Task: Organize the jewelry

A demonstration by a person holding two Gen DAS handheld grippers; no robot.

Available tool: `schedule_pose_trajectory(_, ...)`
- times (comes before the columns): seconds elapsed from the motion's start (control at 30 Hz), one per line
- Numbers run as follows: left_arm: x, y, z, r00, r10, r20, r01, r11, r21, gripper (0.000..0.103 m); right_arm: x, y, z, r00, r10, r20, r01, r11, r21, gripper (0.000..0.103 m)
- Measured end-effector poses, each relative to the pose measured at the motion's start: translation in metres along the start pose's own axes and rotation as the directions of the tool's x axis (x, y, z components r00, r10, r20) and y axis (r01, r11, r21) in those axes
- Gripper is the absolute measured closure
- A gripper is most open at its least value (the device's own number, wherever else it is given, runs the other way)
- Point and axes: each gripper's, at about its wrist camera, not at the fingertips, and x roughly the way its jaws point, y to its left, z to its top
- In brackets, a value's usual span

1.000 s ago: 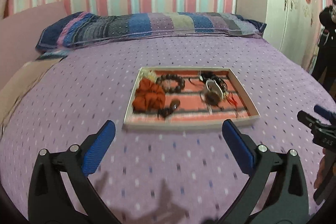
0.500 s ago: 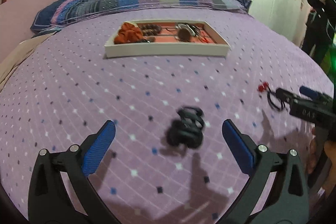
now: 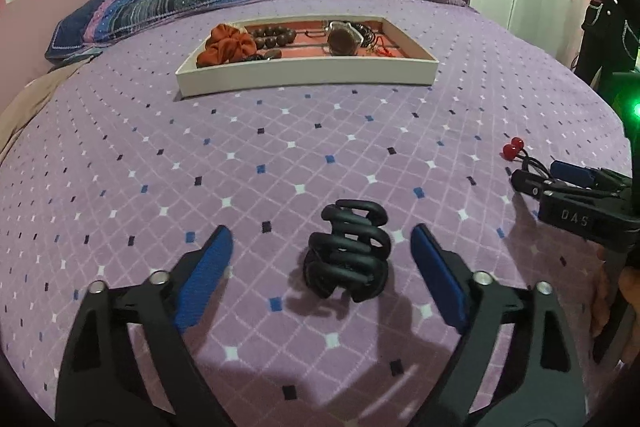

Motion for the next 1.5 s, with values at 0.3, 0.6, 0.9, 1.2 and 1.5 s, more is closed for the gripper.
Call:
schedule_pose_trajectory(0.3,0.009,0.001,-0.001,0.999,-0.034,-0.025,0.034,0.999,-0.013,0.038,-0.001,0.007,-0.003,1.0,0.023,0.007,-0.023,0.999,-0.026,0.091)
schedule_pose_trajectory(0.6,0.01,-0.007,-0.001,0.998,-0.053,-0.02,0.054,0.998,0.025,0.063,-0.004,0.006,-0.004,0.999,0.022,0.025,-0.021,0.999,-0.032,0.095)
schedule_pose_trajectory(0.9,0.006,-0.009,-0.002,0.999,-0.046,-0.012,0.046,0.998,0.032,0.067,-0.011,0.007,-0.005,0.998,0.012,0.057,-0.01,0.999,-0.037,0.095)
schedule_pose_trajectory(1.2,-0.006,0.002,0.01,0.999,-0.03,0.031,0.03,0.999,0.014,0.068,-0.033,0.018,0.006,0.99,0.043,0.133,-0.036,0.998,-0.051,0.095)
schedule_pose_trajectory(1.5,-0.015,0.029,0.065,0.992,-0.006,0.124,0.008,1.0,-0.016,0.068,-0.041,0.032,0.052,0.972,0.104,0.211,-0.1,0.995,-0.03,0.095)
